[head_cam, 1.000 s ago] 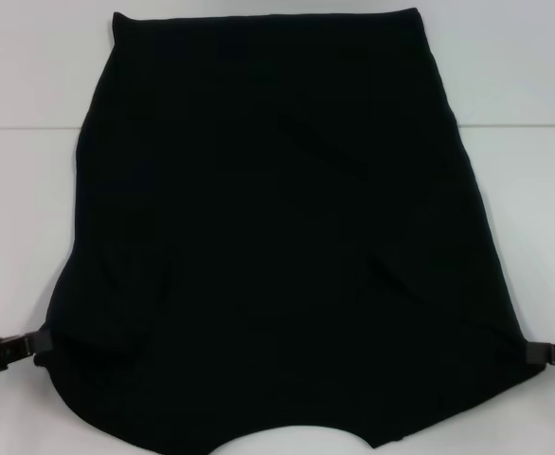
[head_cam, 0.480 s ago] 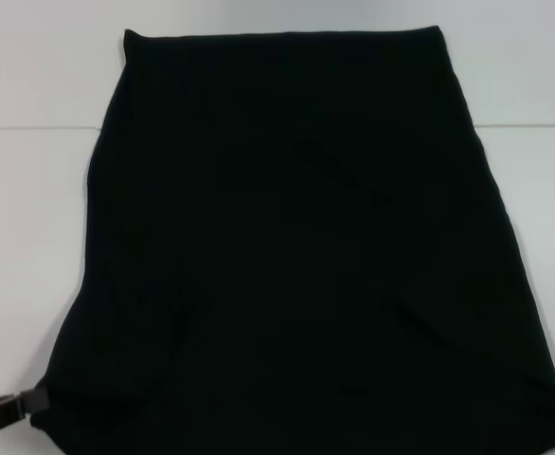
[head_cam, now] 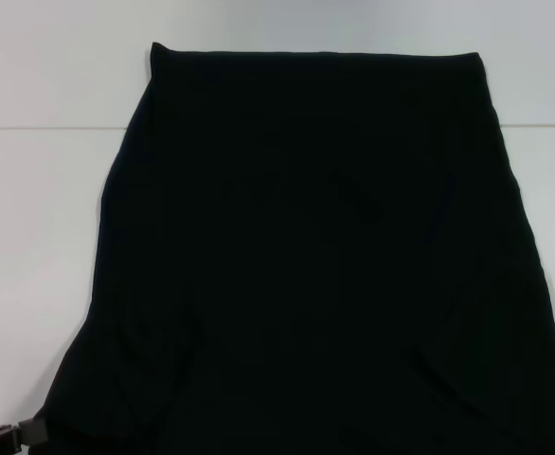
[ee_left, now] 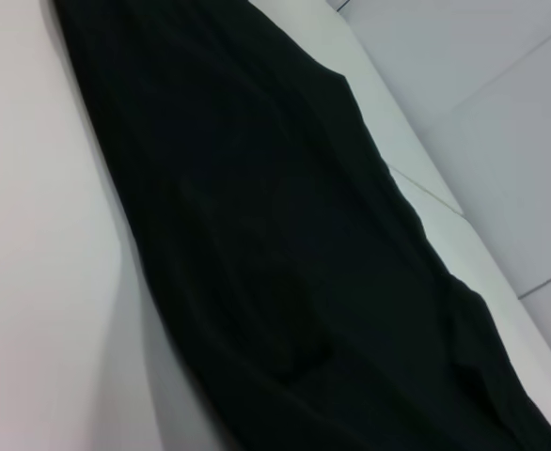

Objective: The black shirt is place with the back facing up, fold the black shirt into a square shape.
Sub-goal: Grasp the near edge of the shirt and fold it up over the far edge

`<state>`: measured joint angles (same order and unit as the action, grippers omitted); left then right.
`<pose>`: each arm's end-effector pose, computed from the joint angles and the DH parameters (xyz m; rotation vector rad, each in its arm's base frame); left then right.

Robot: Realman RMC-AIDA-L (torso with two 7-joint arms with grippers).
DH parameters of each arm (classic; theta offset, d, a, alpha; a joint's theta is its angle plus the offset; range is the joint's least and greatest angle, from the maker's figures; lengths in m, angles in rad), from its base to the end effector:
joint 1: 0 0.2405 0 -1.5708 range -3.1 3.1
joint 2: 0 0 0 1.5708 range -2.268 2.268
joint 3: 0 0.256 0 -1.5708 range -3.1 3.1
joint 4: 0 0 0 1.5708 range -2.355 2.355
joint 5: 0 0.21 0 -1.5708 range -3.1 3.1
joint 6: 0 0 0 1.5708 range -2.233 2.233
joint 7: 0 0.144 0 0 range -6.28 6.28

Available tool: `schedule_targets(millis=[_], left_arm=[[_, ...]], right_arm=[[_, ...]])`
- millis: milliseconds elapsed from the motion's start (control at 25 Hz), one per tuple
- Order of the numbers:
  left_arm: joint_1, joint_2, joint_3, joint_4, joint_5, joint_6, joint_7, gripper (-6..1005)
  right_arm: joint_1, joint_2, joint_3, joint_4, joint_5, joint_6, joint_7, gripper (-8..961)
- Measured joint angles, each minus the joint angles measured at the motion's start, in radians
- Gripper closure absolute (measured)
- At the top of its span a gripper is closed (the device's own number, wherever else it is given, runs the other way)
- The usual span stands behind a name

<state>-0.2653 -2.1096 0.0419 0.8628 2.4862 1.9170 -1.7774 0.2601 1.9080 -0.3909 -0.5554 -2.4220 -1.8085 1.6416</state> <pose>-0.3685 0.1879 0.0556 -2.2328 -1.6446 -0.7317 0.3880 0.1929 0.0578 -2.5425 1.5650 0.4855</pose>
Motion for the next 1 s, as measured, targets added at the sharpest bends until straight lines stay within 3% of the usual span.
schedule_targets(millis=[320,520,800,1000], left_arm=[[-0.045,0.01,-0.001,-0.012,-0.009,-0.004,-0.016,999],[-0.161,0.05,-0.003,-0.086,-0.048,-0.05,-0.043,999],[-0.37,0.137,-0.008,-0.248,-0.08,-0.256,-0.091,999],[-0.462,0.15,-0.002,-0.299,-0.092,-0.461,-0.092,999]], right_arm=[[0.05,-0.003,0.059,0.002,0.003,0.017,-0.007,912],[0.151,0.008,0.15,0.008,0.007,0.071,-0.009,911],[0.313,0.012,0.189,0.013,0.04,0.186,0.025,903],[0.412,0.022,0.188,0.062,0.042,0.367,0.047,897]])
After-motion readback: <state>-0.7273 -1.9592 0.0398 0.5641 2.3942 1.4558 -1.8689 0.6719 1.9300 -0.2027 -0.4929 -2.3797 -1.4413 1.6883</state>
